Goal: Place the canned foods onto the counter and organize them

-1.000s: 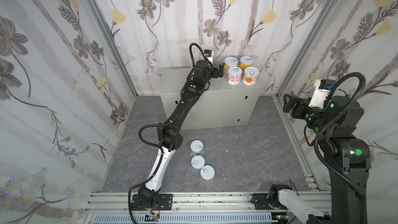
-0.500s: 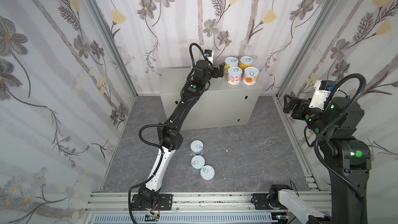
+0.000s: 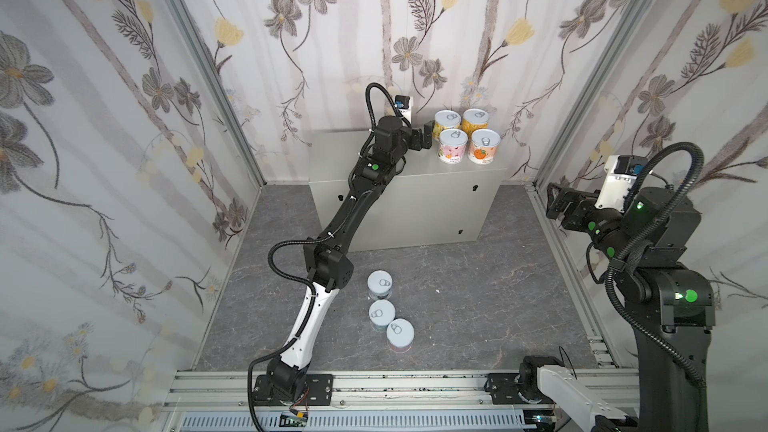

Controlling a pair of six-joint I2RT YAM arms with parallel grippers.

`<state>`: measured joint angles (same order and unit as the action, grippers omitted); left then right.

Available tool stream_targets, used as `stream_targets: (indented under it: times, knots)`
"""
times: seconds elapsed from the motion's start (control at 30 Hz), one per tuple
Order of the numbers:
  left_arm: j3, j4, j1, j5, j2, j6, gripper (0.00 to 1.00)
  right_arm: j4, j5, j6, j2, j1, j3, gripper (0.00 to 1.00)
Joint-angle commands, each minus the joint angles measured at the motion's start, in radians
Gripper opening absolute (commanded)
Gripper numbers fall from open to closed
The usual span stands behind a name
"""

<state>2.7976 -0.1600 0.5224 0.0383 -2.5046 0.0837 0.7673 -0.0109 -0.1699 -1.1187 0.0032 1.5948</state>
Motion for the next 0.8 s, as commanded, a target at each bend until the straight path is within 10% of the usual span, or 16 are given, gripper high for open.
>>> stream_targets:
  times: [0.0, 0.77]
  knots:
    - [0.004, 0.016, 0.003, 0.011, -0.013, 0.01, 1.0, -0.007, -0.014, 0.013, -0.001, 0.0, -0.004, 1.0]
    - [0.012, 0.032, 0.001, -0.012, -0.015, 0.008, 1.0, -0.008, -0.019, 0.019, 0.003, -0.001, -0.009, 1.0]
